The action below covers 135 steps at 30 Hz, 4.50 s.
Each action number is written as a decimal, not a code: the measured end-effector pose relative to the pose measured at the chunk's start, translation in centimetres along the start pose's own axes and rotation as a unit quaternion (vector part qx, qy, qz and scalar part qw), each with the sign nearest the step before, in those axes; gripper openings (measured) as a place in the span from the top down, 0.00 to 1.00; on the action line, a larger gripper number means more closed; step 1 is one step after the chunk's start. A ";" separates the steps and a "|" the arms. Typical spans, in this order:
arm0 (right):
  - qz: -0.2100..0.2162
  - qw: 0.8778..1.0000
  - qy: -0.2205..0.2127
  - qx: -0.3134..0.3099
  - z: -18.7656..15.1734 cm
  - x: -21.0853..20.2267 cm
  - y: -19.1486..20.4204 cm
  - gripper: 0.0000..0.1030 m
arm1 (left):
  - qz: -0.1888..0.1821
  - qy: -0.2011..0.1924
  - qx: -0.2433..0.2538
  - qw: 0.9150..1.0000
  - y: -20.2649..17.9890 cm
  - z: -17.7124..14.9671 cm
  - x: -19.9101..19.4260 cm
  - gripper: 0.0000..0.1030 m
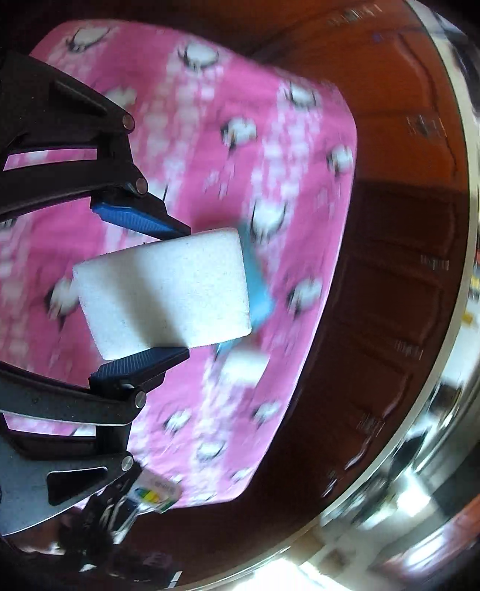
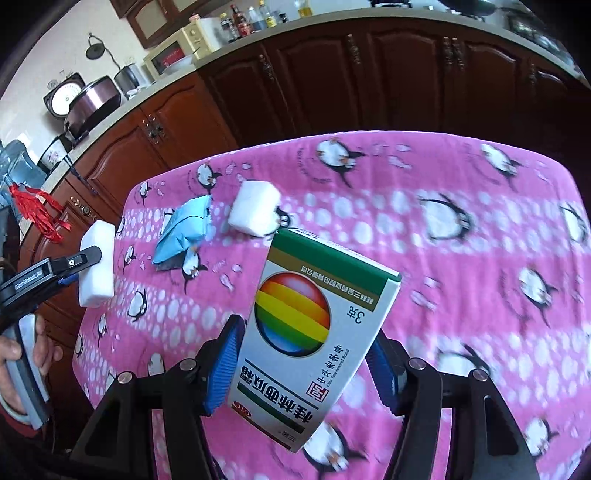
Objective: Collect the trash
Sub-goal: 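Carry the sponge and medicine box to the white bin and open both tools, then move both open tools back over the table, then grasp the blue wet-wipe packet with the left tool while the right tool grasps the white sponge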
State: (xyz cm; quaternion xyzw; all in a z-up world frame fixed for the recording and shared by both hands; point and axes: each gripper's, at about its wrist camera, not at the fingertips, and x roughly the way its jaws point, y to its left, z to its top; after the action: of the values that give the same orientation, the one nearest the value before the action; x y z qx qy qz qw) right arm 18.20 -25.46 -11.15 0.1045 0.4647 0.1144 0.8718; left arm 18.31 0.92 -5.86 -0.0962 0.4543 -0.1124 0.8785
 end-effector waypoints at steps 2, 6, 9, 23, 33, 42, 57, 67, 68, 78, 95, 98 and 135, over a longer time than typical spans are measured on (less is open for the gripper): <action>-0.003 1.000 -0.009 0.008 -0.7 -1.6 -0.9 0.40 | -0.011 0.000 0.024 1.000 -2.5 -0.3 0.0 0.45; -0.027 0.999 -0.024 0.014 -2.3 -4.8 -3.2 0.40 | -0.042 0.016 0.067 0.997 -8.3 -1.1 0.8 0.45; -0.042 0.998 -0.035 0.029 -3.4 -7.2 -5.7 0.40 | -0.054 0.022 0.094 0.994 -11.8 -1.5 1.2 0.45; -0.131 0.981 -0.083 0.115 -8.4 -16.9 -17.7 0.40 | -0.114 0.028 0.209 0.971 -28.4 -3.8 3.4 0.45; -0.216 0.956 -0.092 0.177 -11.6 -21.8 -26.7 0.40 | -0.175 0.051 0.262 0.948 -39.9 -6.2 6.5 0.45; -0.252 0.936 -0.085 0.231 -13.2 -23.0 -33.8 0.40 | -0.227 0.090 0.251 0.937 -46.9 -7.6 10.2 0.44; -0.272 0.923 -0.083 0.260 -13.5 -21.2 -38.7 0.26 | -0.247 0.129 0.217 0.936 -50.5 -8.8 14.4 0.20; -0.263 0.919 -0.085 0.280 -14.3 -20.7 -38.5 0.25 | -0.222 0.113 0.227 0.942 -47.5 -8.2 13.9 0.19; -0.264 0.919 -0.086 0.279 -14.3 -20.6 -38.4 0.25 | -0.217 0.109 0.230 0.942 -47.2 -8.1 13.8 0.19; -0.274 0.924 -0.098 0.246 -13.7 -19.9 -34.5 0.25 | -0.166 0.064 0.245 0.953 -42.3 -7.1 12.1 0.19; -0.223 0.953 -0.129 0.158 -7.4 -16.8 -22.2 0.20 | -0.081 -0.024 0.215 0.973 -29.7 -2.9 6.7 0.19; -0.213 0.959 -0.128 0.139 -6.3 -15.6 -19.7 0.20 | -0.067 -0.035 0.200 0.977 -26.8 -2.1 5.7 0.19; 0.003 1.000 0.000 0.005 7.6 6.0 3.0 0.17 | -0.016 0.031 -0.049 0.998 5.9 5.8 8.0 0.19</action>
State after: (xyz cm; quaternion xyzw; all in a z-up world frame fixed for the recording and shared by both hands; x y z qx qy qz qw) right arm 27.51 -21.42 -10.90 0.1105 0.4648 0.1151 0.8709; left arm 28.21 4.73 -10.35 -0.1430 0.4848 -0.1065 0.8563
